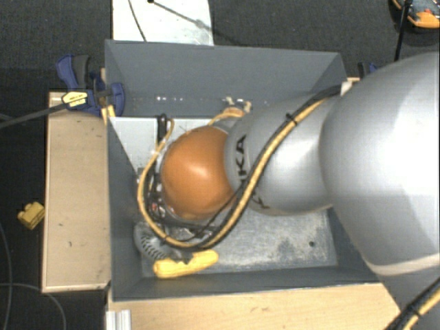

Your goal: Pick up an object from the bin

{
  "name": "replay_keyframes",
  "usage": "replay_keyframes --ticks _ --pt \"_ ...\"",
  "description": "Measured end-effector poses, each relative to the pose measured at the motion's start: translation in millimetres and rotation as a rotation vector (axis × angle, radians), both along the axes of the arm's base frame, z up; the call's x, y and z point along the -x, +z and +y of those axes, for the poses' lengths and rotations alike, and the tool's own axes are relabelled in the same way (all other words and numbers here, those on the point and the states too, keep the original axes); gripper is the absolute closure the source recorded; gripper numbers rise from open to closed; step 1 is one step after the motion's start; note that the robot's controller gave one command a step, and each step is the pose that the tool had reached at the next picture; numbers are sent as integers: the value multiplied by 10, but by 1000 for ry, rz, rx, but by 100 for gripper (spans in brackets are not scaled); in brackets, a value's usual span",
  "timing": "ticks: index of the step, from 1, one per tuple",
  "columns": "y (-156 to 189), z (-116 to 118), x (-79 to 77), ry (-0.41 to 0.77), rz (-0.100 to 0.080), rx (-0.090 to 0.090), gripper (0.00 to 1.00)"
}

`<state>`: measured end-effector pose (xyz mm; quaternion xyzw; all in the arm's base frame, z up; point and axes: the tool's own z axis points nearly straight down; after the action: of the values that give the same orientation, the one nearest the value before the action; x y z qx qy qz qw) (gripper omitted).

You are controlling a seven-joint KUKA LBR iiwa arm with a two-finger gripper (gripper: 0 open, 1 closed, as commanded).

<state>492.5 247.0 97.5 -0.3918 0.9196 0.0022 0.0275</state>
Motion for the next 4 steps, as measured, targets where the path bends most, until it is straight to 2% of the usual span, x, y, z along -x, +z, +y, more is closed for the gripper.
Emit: replay_keyframes --ticks 1,4 --pt "38 0 -2 -2 4 1 100" --pt "406 -4 -3 -4 33 17 100"
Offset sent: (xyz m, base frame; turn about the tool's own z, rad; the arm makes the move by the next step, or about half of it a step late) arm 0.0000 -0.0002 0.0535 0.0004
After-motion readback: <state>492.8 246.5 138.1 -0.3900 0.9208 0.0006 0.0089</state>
